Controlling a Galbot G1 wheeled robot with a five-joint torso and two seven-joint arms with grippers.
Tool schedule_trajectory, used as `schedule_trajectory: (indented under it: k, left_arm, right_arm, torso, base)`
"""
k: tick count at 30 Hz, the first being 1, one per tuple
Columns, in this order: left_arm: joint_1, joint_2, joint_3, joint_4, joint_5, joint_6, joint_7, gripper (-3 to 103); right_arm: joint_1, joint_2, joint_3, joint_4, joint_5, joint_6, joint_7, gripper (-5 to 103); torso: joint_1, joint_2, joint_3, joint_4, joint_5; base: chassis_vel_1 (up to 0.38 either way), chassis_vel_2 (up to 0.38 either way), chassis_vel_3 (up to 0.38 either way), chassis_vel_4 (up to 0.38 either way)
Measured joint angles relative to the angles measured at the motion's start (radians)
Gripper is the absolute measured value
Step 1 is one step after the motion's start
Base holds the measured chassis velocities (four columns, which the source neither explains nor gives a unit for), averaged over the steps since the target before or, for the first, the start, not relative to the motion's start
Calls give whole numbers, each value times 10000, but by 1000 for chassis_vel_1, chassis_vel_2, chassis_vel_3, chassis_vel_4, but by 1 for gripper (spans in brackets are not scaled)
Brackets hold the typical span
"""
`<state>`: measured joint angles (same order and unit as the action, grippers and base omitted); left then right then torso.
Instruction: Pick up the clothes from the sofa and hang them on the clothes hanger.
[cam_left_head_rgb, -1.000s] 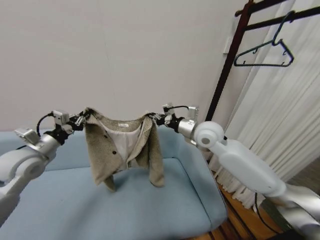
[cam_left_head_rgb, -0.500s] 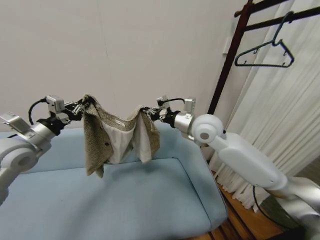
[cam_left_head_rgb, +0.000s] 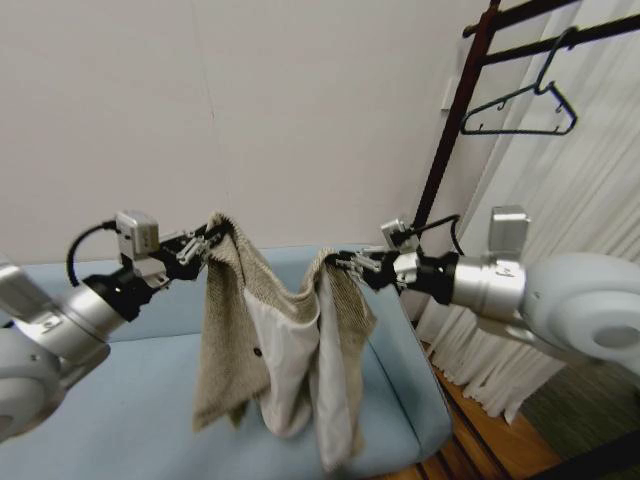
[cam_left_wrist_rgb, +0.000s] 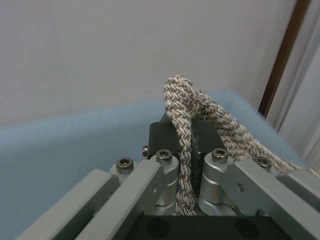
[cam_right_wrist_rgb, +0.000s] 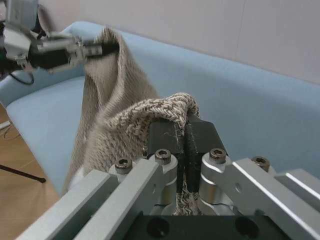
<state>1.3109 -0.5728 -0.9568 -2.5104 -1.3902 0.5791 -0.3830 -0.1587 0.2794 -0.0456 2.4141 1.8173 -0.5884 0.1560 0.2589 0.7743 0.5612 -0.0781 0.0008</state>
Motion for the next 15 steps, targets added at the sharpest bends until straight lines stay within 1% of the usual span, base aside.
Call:
schedule_trajectory:
  k: [2, 3, 4, 5, 6, 7, 8, 9, 10, 11, 12, 13, 14, 15]
  left_arm:
    - [357, -430, 651, 14, 147, 508, -401, 4]
    - [322, -528, 1173, 48, 222, 607, -523, 4]
    - [198, -589, 1680, 214, 360, 641, -541, 4]
    - [198, -589, 1680, 214, 360, 641, -541, 4]
    - [-124, -664, 2591, 750, 820, 589, -455, 4]
    - [-430, -762, 3429, 1475, 1399, 396, -193, 4]
    - [-625, -1005, 4183, 2394, 2343, 81, 90, 4]
    - [-645, -1241, 4507, 2889, 2990, -164, 327, 4]
    - [-645, -1241, 4507, 2889, 2990, -164, 327, 4]
    - [-697, -1569, 4874, 3526, 3690, -483, 459, 4]
    - [-1007, -1960, 5601, 4362, 4360, -821, 457, 4]
    - [-1407, -2261, 6263, 5031, 4816, -1067, 500, 4]
    - [-1407, -2261, 6263, 5031, 4816, -1067, 500, 4]
    - [-2115, -2600, 6990, 5837, 5339, -1353, 482, 4]
  right_arm:
    - [-535, 601, -485, -447, -1241, -127, -22, 1]
    - [-823, 944, -810, -820, -1976, -129, -31, 1]
    - [-1035, 1246, -1128, -1166, -2527, -87, -54, 1]
    - [-1035, 1246, -1128, -1166, -2527, -87, -54, 1]
    - [-1323, 1723, -1630, -1741, -3408, 14, -121, 1]
    - [-1475, 2129, -2061, -2222, -4171, 128, -275, 1]
    - [-1458, 2626, -2726, -2989, -5242, 326, -599, 1]
    - [-1309, 3066, -3336, -3589, -6067, 552, -904, 1]
    - [-1309, 3066, -3336, -3589, -6067, 552, -904, 1]
    - [-937, 3764, -4334, -4525, -7186, 1103, -1466, 1]
    - [-644, 4263, -4975, -5294, -8104, 1580, -1955, 1]
    - [-472, 4560, -5317, -5908, -8644, 1917, -2190, 1]
    - [-472, 4560, -5317, -5908, -8644, 1917, -2190, 1]
    - [-325, 4894, -5595, -6553, -9055, 2213, -2311, 1]
  torso:
    - [2, -2, 1, 12, 4]
    - [1, -3, 2, 13, 4]
    - [1, -2, 2, 14, 6]
    - [1, -2, 2, 14, 6]
    - [2, -2, 2, 13, 17]
    - [3, -3, 2, 0, 20]
    - [5, -4, 3, -15, 6]
    - [7, -5, 4, -16, -5]
    - [7, -5, 4, -16, -5]
    - [8, -8, 6, 0, 9]
    - [12, -10, 8, 17, 27]
    - [9, -9, 8, 21, 6]
    - [9, -9, 8, 21, 6]
    - [8, -8, 6, 24, -29]
  base:
    - [0, 0, 0, 0]
    - [0, 0, 0, 0]
    - [0, 0, 0, 0]
    - [0, 0, 0, 0]
    - [0, 0, 0, 0]
    - [0, 0, 0, 0]
    - [0, 0, 0, 0]
    - [0, 0, 0, 0]
    - [0, 0, 0, 0]
    - [0, 0, 0, 0]
    - [0, 0, 0, 0]
    - [38, 38, 52, 39]
    - [38, 38, 52, 39]
    - [37, 46, 52, 35]
